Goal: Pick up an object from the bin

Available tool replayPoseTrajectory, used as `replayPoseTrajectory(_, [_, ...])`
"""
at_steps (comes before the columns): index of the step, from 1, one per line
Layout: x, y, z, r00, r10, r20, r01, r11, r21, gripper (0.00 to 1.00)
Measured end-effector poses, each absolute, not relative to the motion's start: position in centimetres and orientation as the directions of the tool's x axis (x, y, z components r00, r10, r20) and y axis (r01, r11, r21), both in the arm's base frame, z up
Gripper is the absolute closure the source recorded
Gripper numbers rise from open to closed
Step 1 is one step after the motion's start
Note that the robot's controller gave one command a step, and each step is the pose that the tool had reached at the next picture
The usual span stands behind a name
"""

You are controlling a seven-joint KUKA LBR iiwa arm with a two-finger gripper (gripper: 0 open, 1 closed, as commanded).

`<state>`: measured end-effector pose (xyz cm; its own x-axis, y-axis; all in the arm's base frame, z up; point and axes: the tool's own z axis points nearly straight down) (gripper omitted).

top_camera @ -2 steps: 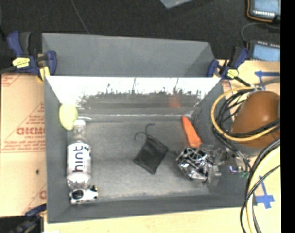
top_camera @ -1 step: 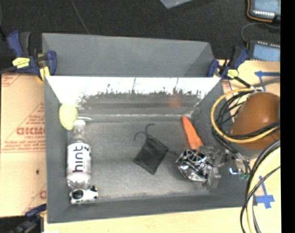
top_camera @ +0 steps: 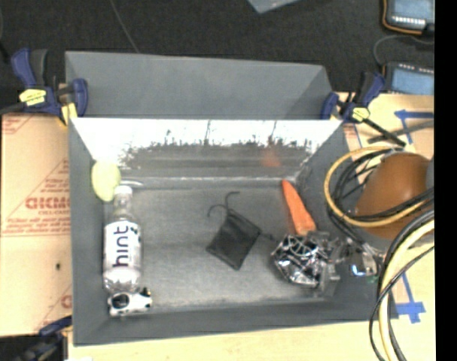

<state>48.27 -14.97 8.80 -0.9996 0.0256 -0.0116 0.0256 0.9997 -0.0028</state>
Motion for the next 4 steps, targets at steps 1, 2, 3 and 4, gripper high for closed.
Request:
replayPoseTrajectory(1, [47.9,-15.2,12.8,-0.999,0.034,0.001,0.034,0.999,0.000,1.00])
replayPoseTrajectory(2, [48.1,-15.4,18.0,-0.999,0.036,-0.009,0.036,0.999,-0.003,1.00])
replayPoseTrajectory(3, [48.2,-15.4,18.6,-0.999,0.035,-0.011,0.035,0.999,-0.004,1.00])
replayPoseTrajectory(4, [51.4,-15.0,12.8,-0.997,-0.071,-0.016,-0.071,0.997,-0.008,1.00])
